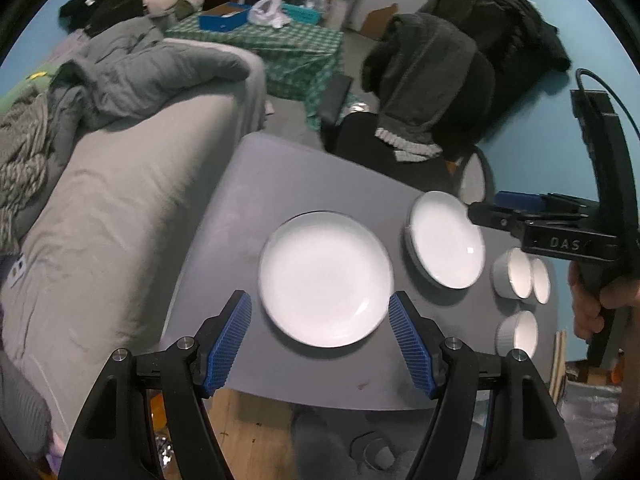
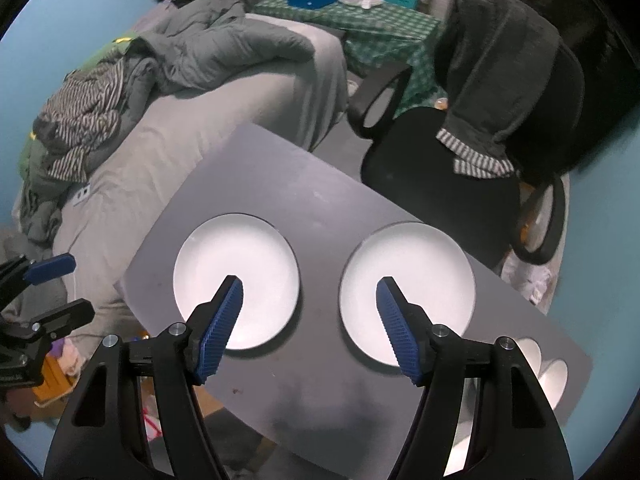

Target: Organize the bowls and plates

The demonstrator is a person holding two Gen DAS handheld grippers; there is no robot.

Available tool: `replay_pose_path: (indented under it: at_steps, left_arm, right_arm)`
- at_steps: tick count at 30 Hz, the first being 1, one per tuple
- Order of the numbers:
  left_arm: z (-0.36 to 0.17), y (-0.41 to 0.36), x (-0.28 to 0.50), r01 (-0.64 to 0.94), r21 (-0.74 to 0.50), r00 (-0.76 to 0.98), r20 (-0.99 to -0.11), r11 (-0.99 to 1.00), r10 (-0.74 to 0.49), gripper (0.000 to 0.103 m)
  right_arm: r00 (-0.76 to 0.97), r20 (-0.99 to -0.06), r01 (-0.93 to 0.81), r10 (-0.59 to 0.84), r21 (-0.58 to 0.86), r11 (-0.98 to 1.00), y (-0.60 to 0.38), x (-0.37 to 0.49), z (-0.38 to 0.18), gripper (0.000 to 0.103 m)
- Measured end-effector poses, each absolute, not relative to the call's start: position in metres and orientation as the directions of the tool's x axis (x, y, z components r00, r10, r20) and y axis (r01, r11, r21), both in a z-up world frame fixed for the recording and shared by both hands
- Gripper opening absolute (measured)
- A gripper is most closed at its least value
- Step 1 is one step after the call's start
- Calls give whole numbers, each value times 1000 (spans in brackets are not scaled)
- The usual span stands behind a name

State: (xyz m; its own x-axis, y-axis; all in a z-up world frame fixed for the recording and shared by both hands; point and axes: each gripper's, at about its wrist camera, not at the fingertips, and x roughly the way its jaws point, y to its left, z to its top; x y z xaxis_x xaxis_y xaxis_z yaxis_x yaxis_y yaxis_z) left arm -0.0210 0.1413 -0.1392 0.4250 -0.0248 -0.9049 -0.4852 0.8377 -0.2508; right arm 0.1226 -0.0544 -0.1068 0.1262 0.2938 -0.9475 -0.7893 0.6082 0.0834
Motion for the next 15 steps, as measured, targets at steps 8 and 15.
replay_pose_path:
  at_steps: [8,15]
  left_arm:
    - [-170,165,-26,-593,-223,388,-921,774,32,73]
    - [-205,180,-20,-655,-237,363,-931,718,24,72]
  right_arm:
    - [45,-947,-828,319,143,542,-31,127,-131,69]
    - [-15,-956,-866,294,159,475,-11,132,-169,69]
